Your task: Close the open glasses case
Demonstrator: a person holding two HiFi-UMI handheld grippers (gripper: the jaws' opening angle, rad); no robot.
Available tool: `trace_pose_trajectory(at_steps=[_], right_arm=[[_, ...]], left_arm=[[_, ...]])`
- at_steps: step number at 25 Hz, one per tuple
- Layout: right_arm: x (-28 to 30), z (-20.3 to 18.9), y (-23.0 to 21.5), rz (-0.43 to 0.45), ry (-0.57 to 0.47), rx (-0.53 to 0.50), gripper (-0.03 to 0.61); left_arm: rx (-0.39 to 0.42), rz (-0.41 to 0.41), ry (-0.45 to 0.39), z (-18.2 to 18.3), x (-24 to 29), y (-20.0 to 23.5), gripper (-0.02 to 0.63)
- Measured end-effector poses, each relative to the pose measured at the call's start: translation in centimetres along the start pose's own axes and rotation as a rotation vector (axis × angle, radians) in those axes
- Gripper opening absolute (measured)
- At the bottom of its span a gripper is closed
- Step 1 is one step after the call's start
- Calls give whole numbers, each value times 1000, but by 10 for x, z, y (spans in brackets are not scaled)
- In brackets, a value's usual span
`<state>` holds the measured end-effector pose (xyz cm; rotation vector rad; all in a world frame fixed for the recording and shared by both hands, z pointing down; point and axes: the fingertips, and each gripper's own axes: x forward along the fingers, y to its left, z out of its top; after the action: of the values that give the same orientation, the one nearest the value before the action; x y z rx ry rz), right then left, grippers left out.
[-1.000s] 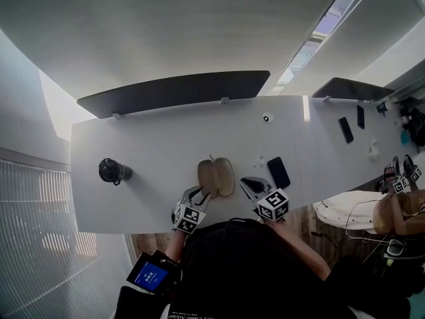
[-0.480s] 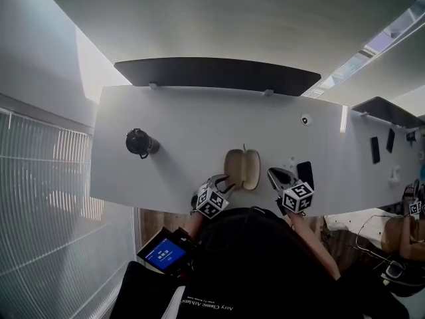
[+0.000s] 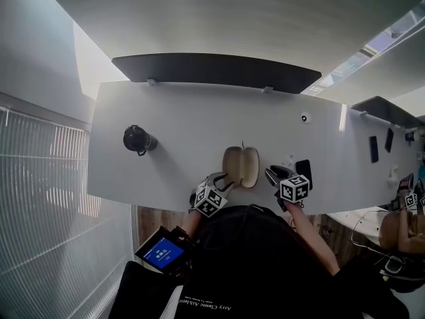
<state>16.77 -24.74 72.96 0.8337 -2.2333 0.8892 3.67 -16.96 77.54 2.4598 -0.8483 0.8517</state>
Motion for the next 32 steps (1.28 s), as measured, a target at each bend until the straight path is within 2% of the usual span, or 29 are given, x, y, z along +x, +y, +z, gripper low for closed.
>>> trace_pose_trajectory(at_steps=[5, 10, 21, 32], right_arm=[[10, -24, -21, -59, 83, 11, 120], [20, -25, -6, -6, 123, -47, 118], [18, -2, 28, 92, 63, -100, 118], [27, 17, 81, 209, 76, -286, 118]], left_arm=[[1, -3, -2, -2, -1, 0, 160], [2, -1, 8, -1, -4, -1, 160], [4, -16, 16, 0, -3, -5, 167], [-19, -24, 26, -9, 0, -4, 176]])
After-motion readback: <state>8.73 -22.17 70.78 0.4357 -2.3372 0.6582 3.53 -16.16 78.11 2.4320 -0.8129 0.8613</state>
